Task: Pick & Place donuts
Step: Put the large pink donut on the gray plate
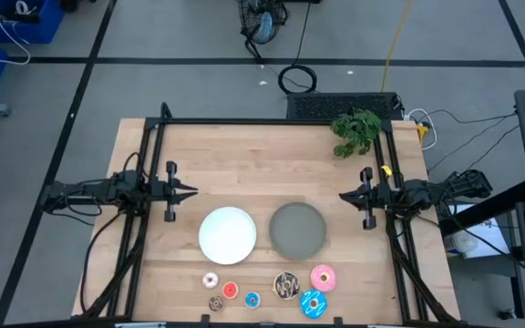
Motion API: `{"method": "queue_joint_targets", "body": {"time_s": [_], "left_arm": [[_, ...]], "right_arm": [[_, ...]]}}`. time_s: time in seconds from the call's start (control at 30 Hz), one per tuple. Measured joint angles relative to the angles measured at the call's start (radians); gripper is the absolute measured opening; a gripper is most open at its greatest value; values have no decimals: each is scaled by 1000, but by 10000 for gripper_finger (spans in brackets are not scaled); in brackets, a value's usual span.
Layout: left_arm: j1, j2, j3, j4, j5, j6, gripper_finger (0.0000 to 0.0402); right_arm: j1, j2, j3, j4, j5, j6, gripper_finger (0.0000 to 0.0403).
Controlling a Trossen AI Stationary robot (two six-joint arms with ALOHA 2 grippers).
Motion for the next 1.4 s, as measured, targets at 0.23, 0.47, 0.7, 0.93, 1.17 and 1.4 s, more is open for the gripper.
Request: {"method": "queue_joint_targets", "body": {"time_s": [0.23, 0.47, 0.7, 0.93, 1.17, 1.4], "left_arm": [[0, 0, 0, 0, 0, 2, 42], [0, 0, 0, 13, 0, -4, 42], [-2, 0, 0, 49, -9, -97, 42], [-1, 0, 0, 80, -102, -93, 42], [-1, 0, 0, 109, -187, -59, 42], [-1, 0, 0, 138, -188, 17, 42]], "right_arm": [[0, 0, 0, 13, 0, 78, 0], [0, 0, 0, 35, 0, 80, 0], [8, 8, 64, 204, -27, -87, 0], [51, 237, 385, -36, 44, -67, 0], [148, 716, 821, -501, 165, 87, 0], [299, 1152, 1226, -943, 205, 320, 0]]}}
